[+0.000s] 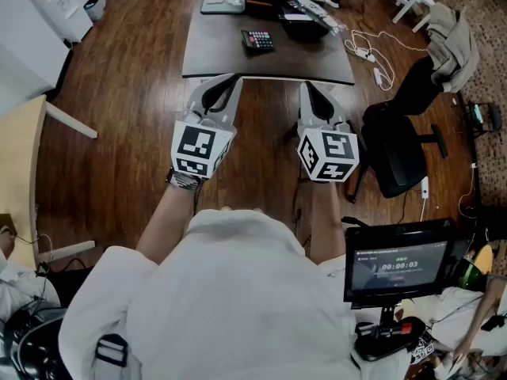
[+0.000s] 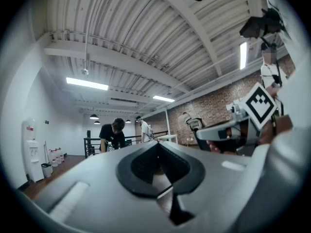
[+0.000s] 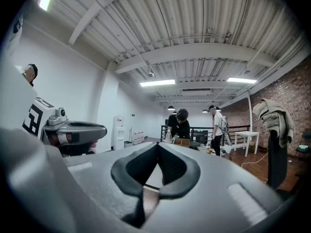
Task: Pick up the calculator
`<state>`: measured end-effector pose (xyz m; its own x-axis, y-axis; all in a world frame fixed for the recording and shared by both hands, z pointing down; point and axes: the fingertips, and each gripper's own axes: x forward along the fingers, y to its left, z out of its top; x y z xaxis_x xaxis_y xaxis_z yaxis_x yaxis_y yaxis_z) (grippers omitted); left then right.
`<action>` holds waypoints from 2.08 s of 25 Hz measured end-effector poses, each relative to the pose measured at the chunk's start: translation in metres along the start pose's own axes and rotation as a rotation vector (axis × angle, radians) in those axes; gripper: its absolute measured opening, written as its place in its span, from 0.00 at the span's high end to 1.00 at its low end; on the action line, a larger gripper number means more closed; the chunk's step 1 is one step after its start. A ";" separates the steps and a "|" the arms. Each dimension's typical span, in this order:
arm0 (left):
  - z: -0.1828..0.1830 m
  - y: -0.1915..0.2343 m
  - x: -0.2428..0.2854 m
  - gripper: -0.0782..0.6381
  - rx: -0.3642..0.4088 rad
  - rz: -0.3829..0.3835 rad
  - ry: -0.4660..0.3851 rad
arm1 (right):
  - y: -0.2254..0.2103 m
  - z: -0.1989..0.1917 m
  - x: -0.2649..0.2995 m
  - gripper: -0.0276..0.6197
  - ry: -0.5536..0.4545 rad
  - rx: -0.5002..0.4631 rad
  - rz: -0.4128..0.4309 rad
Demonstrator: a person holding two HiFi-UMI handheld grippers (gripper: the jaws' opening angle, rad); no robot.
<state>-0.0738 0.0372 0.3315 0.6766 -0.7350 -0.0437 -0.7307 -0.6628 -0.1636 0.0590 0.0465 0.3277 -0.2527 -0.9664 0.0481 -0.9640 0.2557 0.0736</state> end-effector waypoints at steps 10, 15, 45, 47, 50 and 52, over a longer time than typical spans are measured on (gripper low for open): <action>-0.002 0.012 -0.012 0.88 -0.009 -0.010 0.045 | 0.016 0.001 0.000 0.95 0.030 0.021 -0.024; -0.020 0.014 -0.010 0.88 -0.037 -0.014 0.061 | 0.017 -0.013 0.003 0.95 0.054 0.032 -0.042; -0.073 0.079 0.168 0.88 -0.037 0.056 0.163 | -0.107 -0.045 0.174 0.95 0.077 0.064 0.001; -0.075 0.082 0.181 0.88 -0.046 0.052 0.153 | -0.114 -0.050 0.186 0.95 0.089 0.066 0.013; -0.077 0.082 0.196 0.88 -0.065 0.038 0.110 | -0.123 -0.057 0.203 0.95 0.113 0.074 0.037; -0.081 0.082 0.209 0.88 -0.054 0.041 0.132 | -0.129 -0.059 0.213 0.95 0.122 0.066 0.055</action>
<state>0.0001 -0.1821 0.3889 0.6311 -0.7714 0.0816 -0.7634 -0.6363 -0.1113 0.1340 -0.1901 0.3870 -0.2972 -0.9394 0.1710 -0.9533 0.3020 0.0021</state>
